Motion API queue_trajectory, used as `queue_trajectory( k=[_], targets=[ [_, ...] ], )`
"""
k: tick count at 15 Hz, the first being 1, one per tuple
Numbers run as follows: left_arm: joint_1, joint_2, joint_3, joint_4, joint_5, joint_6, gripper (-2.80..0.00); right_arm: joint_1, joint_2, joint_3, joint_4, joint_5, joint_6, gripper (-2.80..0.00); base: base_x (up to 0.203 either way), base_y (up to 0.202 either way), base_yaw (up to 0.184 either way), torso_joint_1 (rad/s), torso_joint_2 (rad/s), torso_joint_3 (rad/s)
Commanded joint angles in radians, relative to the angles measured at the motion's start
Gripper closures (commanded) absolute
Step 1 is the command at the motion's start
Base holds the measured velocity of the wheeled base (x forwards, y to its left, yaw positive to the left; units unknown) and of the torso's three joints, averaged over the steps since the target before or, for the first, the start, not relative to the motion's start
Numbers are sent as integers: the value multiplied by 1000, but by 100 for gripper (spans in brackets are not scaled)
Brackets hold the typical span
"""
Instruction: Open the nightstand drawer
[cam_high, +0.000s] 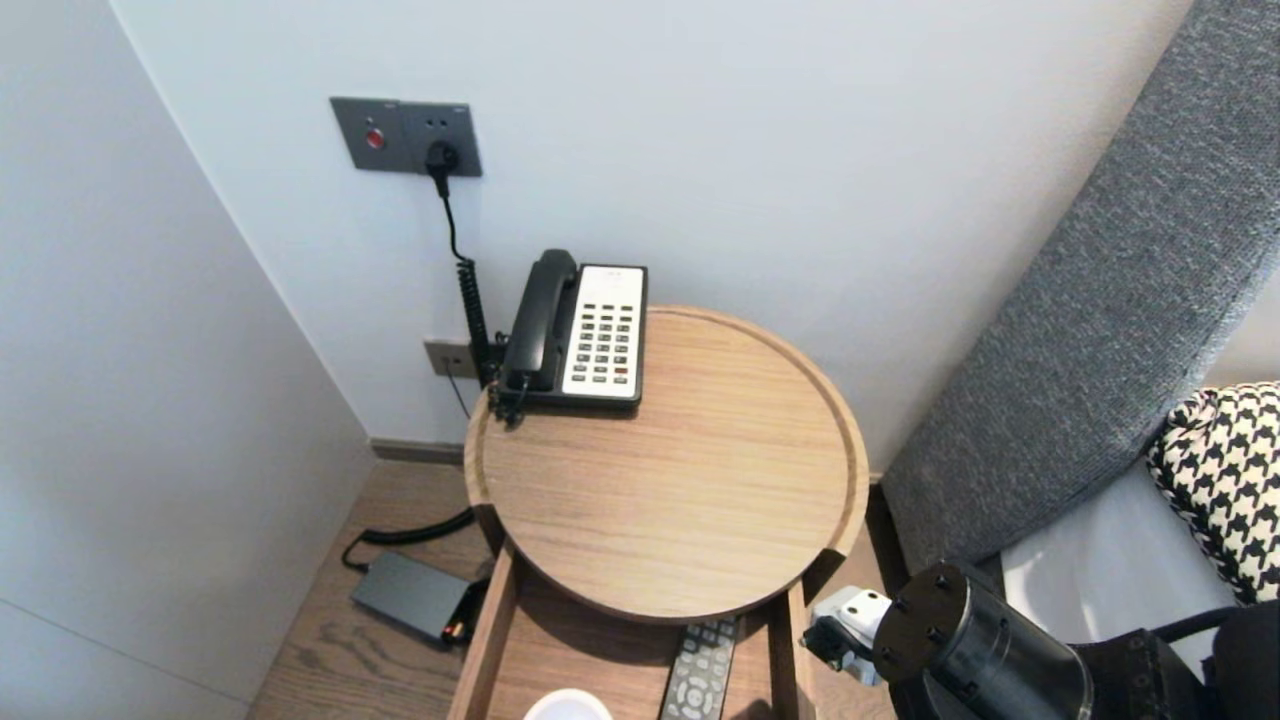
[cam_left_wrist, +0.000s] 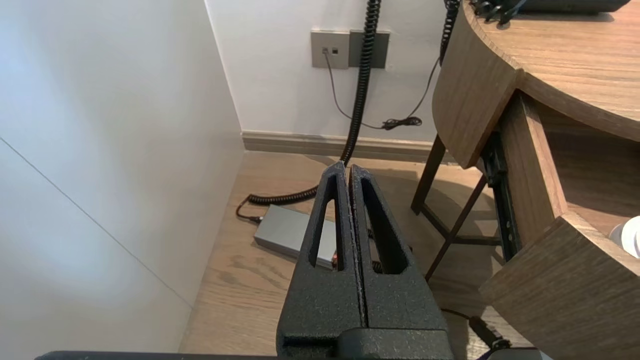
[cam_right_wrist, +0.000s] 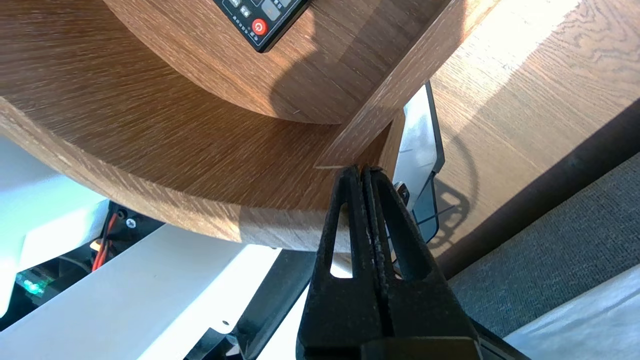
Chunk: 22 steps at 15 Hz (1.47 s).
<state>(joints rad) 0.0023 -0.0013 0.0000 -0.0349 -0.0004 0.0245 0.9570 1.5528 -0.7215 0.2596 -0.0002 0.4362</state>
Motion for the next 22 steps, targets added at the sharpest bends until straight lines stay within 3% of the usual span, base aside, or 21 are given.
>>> queue_trajectory(
  k=[1,8,11,17,19,22],
  targets=[
    [1,0,9,0,0,0,0,-6,-5,-22,-1,0,4,0,0,0,0,0,0,0],
    [1,0,10,0,0,0,0,-19,-4,-118,3,0,22,0,0,0,0,0,0,0],
    [1,0,9,0,0,0,0,-19,7,-207,9,-6,90,0,0,0,0,0,0,0],
    [1,0,9,0,-1,0,0,89,36,-272,49,-137,227,0,0,0,0,0,0,0],
    [1,0,9,0,-1,0,0,114,29,-245,80,-193,233,0,0,0,0,0,0,0],
    [1,0,9,0,0,0,0,104,38,-236,95,-202,193,0,0,0,0,0,0,0]
  ],
)
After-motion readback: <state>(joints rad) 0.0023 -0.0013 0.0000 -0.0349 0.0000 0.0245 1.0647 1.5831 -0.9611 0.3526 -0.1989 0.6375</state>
